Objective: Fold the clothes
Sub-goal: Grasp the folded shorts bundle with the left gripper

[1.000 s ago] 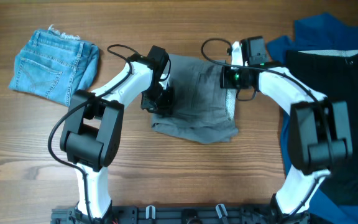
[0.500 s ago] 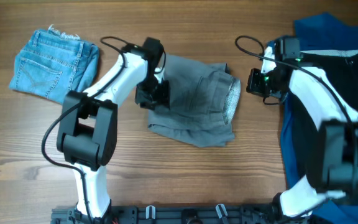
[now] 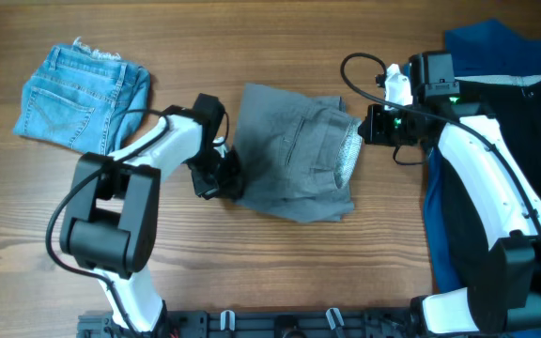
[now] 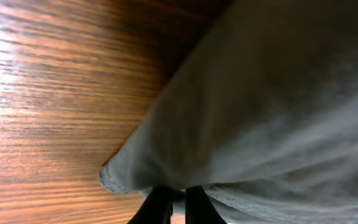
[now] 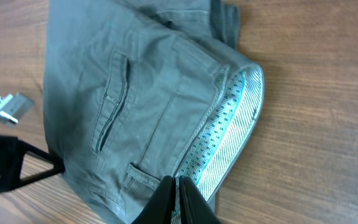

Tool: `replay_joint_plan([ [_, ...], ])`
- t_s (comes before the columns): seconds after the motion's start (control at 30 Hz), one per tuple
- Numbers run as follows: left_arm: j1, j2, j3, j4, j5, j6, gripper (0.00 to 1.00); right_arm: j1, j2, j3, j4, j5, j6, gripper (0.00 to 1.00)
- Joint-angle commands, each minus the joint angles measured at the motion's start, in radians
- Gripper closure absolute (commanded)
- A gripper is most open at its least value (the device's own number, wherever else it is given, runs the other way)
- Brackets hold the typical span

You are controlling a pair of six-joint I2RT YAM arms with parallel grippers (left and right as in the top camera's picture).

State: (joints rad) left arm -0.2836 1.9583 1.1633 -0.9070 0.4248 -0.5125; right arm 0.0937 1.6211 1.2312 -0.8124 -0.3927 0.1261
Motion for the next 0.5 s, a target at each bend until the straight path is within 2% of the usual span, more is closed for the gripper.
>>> replay_joint_plan([
  [0.0, 0.110, 0.058, -0.034, 0.293, -0.088, -0.072, 0.96, 0.026, -0.008, -0.003, 0.043, -0.027, -0.075, 0.92],
  [0.07, 0.191, 0.058, 0.029, 0.433, 0.036, -0.071, 0.96, 0.047, 0.002, -0.016, 0.120, -0.025, -0.069, 0.92],
  [0.1, 0.227, 0.058, 0.090, 0.438, 0.058, -0.065, 0.96, 0.056, 0.016, -0.016, 0.148, -0.006, -0.041, 0.92],
  [0.17, 0.267, 0.058, 0.221, 0.335, 0.058, 0.022, 0.91, 0.072, 0.072, -0.016, 0.207, 0.108, 0.048, 0.92],
  [0.27, 0.272, 0.057, 0.367, 0.115, 0.058, 0.176, 0.77, 0.072, 0.184, -0.016, 0.250, 0.135, 0.068, 0.92],
  [0.33, 0.251, 0.055, 0.384, 0.005, 0.062, 0.195, 0.62, 0.070, 0.294, -0.016, 0.251, 0.182, 0.106, 0.93],
  [0.37, 0.233, 0.056, 0.382, -0.049, 0.061, 0.195, 0.43, 0.070, 0.357, -0.016, 0.255, 0.198, 0.121, 0.94],
  [0.4, 0.219, 0.056, 0.375, -0.069, 0.061, 0.195, 0.32, 0.070, 0.389, -0.016, 0.255, 0.194, 0.124, 0.94],
  [0.47, 0.185, 0.056, 0.362, -0.106, 0.069, 0.189, 0.15, 0.070, 0.443, -0.016, 0.243, 0.190, 0.136, 0.94],
])
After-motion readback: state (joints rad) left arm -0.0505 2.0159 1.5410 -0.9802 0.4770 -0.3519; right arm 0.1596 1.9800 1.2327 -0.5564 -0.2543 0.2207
